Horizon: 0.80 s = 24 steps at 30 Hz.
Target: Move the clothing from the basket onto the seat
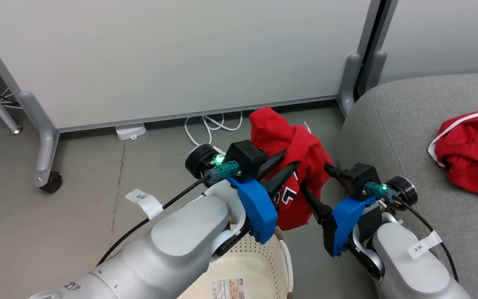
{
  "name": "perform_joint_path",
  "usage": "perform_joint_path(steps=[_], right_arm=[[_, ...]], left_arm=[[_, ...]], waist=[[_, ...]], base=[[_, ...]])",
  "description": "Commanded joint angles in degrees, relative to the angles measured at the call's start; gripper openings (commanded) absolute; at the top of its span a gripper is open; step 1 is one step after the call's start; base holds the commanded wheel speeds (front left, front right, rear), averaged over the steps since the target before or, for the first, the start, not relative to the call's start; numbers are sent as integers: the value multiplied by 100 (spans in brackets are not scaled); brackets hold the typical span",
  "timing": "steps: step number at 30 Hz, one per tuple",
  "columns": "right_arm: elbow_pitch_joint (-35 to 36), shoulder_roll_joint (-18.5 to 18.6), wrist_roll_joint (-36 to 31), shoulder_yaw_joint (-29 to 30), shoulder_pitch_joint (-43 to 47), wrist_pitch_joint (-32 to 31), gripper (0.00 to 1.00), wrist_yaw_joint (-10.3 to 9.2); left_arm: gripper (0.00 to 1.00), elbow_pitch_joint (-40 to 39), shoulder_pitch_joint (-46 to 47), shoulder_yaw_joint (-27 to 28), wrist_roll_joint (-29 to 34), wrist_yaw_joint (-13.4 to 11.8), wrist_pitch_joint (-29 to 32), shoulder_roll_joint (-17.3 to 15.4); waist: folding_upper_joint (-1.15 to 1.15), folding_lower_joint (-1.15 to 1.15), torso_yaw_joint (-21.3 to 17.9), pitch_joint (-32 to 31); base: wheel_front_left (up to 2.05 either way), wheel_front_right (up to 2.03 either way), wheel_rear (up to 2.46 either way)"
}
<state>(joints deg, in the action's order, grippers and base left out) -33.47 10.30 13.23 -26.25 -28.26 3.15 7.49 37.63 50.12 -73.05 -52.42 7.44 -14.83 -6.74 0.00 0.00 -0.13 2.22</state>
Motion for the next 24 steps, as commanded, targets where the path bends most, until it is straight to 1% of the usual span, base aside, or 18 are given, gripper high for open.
perform_joint_path(steps=[1,9,10,11,12,13,24], right_arm=[[-39,-43,25,-28,-100,45,100,2],[-586,-151,252,-244,-342,336,100,2],[-639,-166,285,-251,-359,366,81,1],[-693,-183,328,-258,-375,404,38,2],[-728,-194,358,-281,-403,432,7,2],[-768,-206,408,-287,-425,475,0,2],[-1090,-245,637,-386,-529,715,0,2]], left_arm=[[0,-19,94,-7,-27,3,-37,-20],[0,-20,109,-31,-61,3,-45,-68],[0,-16,107,-33,-62,3,-46,-67],[0,-13,105,-34,-63,3,-47,-69],[0,-10,105,-36,-57,3,-44,-71],[0,-8,106,-37,-49,3,-44,-71],[0,40,99,14,-7,3,-49,-95]], waist=[[0,0,0,-3],[0,0,-4,-15],[0,0,-6,-18],[0,0,-8,-19],[0,0,-10,-18],[0,0,-11,-20],[0,0,-44,-47]], base=[[0,0,0],[0,0,0],[0,0,0],[0,0,0],[0,0,0],[0,0,0],[0,0,0]])
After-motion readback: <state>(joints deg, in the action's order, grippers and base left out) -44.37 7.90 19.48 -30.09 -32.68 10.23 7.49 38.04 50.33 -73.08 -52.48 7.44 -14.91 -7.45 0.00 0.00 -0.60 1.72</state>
